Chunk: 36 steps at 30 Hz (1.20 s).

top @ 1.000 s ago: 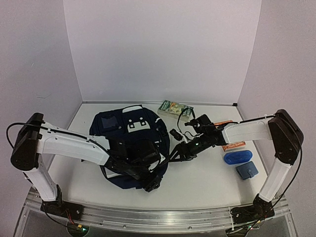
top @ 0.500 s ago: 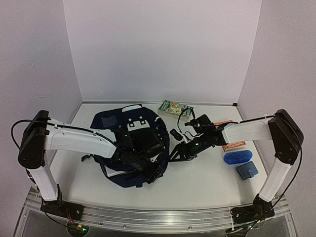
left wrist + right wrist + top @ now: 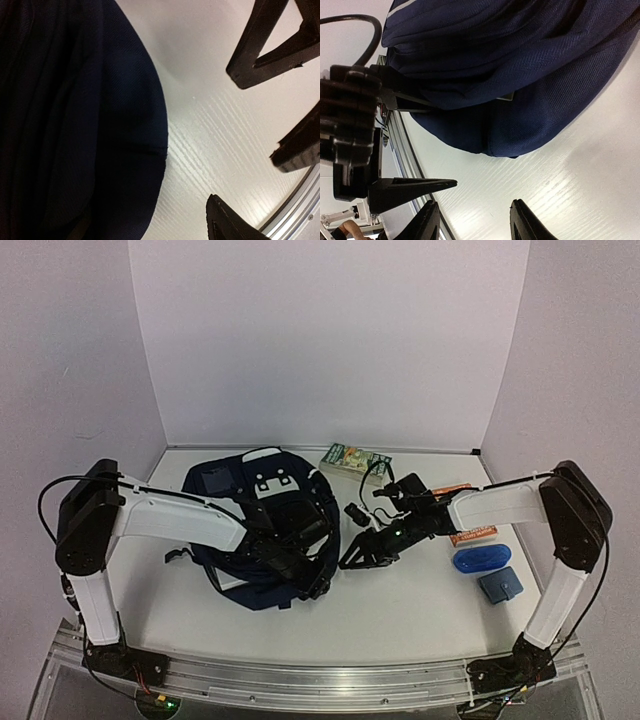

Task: Pack the student bag
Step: Adjust the book in the student bag.

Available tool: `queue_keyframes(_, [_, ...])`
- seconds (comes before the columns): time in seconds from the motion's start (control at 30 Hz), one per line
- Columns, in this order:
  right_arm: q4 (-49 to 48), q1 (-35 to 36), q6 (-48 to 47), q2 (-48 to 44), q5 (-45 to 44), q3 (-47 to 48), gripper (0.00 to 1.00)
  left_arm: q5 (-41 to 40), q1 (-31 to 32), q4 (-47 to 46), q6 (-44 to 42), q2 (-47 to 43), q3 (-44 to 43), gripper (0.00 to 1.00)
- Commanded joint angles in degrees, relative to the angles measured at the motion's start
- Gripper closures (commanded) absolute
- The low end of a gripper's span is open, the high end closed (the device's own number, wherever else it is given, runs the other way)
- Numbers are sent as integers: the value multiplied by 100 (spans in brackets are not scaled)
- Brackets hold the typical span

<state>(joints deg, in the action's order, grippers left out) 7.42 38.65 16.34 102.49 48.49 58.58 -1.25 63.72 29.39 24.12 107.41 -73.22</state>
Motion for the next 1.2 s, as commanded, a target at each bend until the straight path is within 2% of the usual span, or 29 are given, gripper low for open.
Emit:
queue_keyframes(0.0, [-24,-272,281,227,254,287,53,417,-82,-1126,20,112,161,31])
queue_keyframes(0.1, [-33,-497,420,218,409,277,53,415,-88,-1598,19,53,325,44])
queue_keyframes(0.2, [-30,-677,454,71,436,223,53,219,-72,-1862,-178,-81,451,65])
queue_keyframes(0.33, [-30,-838,466,-75,489,189,53,-450,263,-2065,-1194,-448,623,89])
queue_keyframes(0.43, [-30,-856,431,-130,475,151,53,-825,525,-2261,-2128,-757,816,99])
queue_keyframes(0.57, [-33,-854,425,-124,528,160,55,-770,717,-2704,-3536,-1321,1224,100])
queue_keyframes(0.73, [-48,-797,484,-70,609,237,58,-606,856,-2702,-4700,-1646,1458,98])
queue_keyframes(0.87, [-31,-533,387,-14,463,299,56,-575,865,-2568,-4832,-1549,1576,95])
queue_keyframes(1.17, [125,186,-73,186,-247,407,55,-469,923,-2868,-4441,-1317,1676,92])
